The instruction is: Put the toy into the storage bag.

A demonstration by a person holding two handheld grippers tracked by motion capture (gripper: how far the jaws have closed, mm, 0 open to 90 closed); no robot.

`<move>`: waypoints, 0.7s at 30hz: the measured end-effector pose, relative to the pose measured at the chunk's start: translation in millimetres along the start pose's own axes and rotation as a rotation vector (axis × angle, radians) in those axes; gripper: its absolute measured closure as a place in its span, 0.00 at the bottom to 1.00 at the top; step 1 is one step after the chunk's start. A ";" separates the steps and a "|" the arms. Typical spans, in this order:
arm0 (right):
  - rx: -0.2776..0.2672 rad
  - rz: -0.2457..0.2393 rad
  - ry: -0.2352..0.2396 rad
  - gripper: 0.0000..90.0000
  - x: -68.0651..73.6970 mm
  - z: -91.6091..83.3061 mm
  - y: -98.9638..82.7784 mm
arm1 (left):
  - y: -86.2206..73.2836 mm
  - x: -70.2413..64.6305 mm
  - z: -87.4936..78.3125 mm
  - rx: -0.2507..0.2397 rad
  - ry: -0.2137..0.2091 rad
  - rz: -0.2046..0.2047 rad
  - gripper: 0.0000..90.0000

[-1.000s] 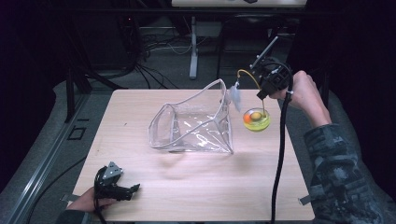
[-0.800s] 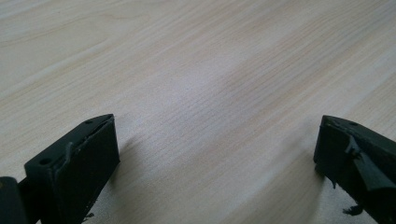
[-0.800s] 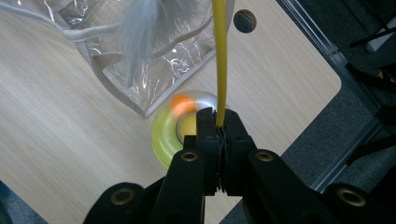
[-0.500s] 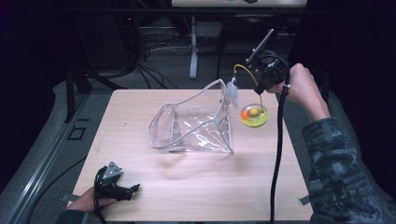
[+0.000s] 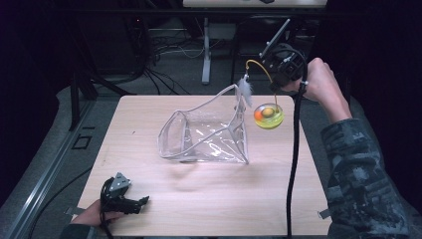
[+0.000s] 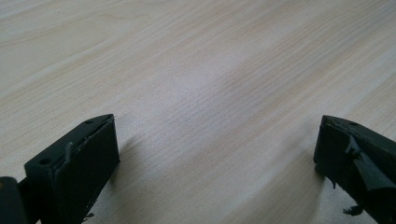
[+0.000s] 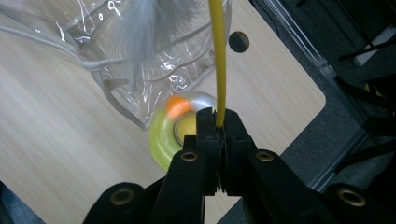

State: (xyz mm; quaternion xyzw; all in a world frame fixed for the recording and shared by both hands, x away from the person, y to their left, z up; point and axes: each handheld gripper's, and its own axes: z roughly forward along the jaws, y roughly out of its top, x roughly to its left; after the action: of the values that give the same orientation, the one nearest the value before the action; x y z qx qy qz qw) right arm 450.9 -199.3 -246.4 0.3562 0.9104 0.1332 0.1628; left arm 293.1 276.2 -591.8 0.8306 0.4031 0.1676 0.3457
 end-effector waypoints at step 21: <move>-0.042 -0.049 -0.033 0.98 11.0 -26.1 22.0 | -0.1 -0.2 0.1 -0.001 0.000 -0.004 0.00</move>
State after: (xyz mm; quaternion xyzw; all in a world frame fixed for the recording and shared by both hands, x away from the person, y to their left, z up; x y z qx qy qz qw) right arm 446.4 -179.4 -217.0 0.3325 0.9130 0.1423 0.1886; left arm 293.0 276.1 -591.9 0.8298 0.4045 0.1671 0.3463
